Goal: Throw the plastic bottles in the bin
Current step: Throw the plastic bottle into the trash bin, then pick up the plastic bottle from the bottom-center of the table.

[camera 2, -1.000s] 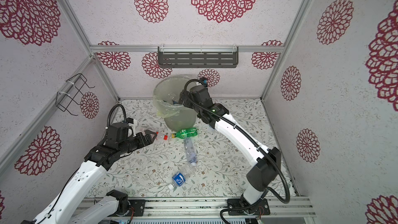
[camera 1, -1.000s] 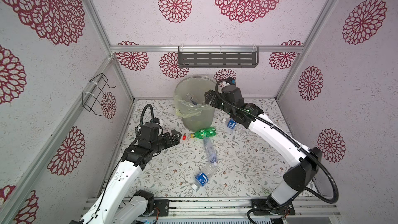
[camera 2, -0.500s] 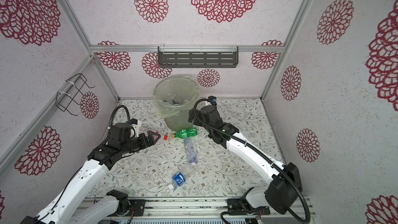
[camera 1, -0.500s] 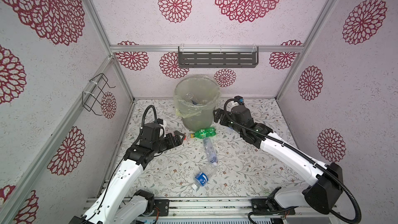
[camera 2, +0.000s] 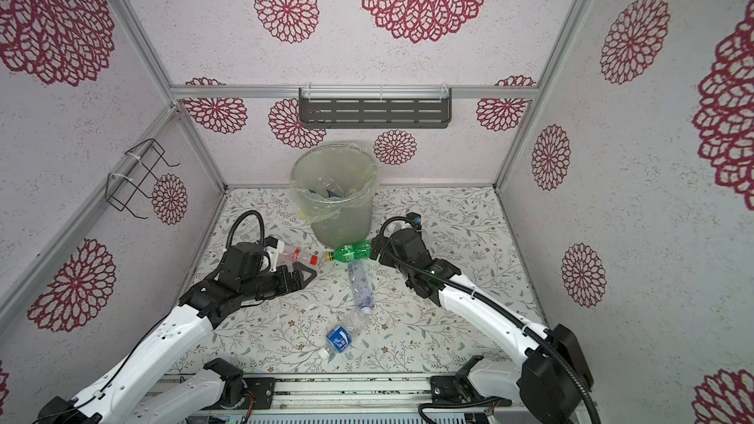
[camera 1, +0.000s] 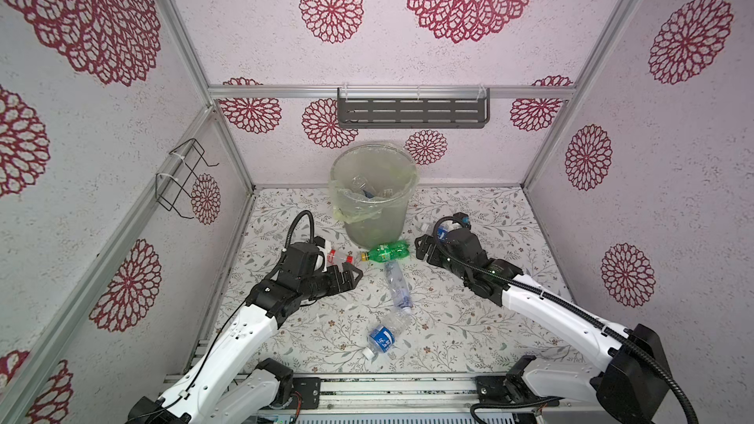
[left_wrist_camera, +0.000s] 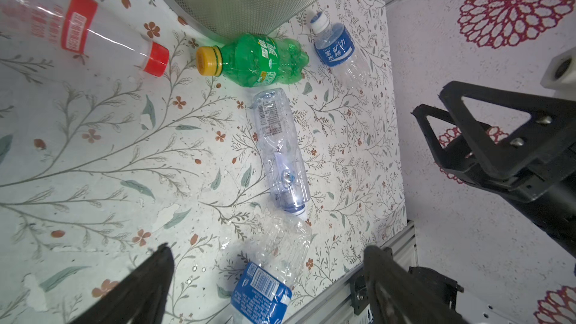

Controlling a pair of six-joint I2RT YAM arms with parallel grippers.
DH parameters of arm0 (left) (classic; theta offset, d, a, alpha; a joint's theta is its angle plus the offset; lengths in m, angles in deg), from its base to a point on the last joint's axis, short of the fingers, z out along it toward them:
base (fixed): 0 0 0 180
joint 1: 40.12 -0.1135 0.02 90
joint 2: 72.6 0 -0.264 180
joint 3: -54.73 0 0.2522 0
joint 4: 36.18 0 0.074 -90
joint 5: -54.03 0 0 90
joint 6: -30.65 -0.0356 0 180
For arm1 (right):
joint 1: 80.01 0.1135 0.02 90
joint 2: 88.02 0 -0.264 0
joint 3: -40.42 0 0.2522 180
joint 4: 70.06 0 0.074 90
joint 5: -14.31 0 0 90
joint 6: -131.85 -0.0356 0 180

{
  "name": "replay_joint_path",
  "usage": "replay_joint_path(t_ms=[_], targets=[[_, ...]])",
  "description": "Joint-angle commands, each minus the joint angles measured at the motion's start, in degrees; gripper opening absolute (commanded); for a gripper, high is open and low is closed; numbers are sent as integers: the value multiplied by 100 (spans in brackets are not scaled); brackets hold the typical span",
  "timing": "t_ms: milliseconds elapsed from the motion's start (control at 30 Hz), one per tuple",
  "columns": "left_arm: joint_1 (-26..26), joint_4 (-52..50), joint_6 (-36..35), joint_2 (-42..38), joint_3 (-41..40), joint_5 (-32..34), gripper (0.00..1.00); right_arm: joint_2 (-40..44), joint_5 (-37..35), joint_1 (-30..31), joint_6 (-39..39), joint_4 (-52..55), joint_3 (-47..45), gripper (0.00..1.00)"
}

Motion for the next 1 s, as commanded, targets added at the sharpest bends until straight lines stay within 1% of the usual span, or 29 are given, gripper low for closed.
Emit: replay_joint_path(t_ms=[0,100,167,367,567,667,800,967], targets=[[293,153,63,83,5,247,97,276,-16,-19,-318,-231,-130,99],[639,143,162,183,29,365,97,454,-45,-19,-437,-229,-345,99],[945,111,182,236,48,591,97,611,-81,-19,-497,-238,-508,99],[1502,65,199,507,49,941,97,1007,-205,-19,-636,-236,-907,99],[1950,232,312,879,73,1119,97,1159,-201,-19,-718,-186,-1046,99],[2204,225,316,1031,122,1325,97,1193,-189,-26,-728,-165,-1055,99],[2640,53,264,1296,247,1817,97,1321,-246,-19,-780,-166,-1120,99],[3088,-75,243,1823,502,2015,97,1521,-317,-19,-805,-61,-1210,99]])
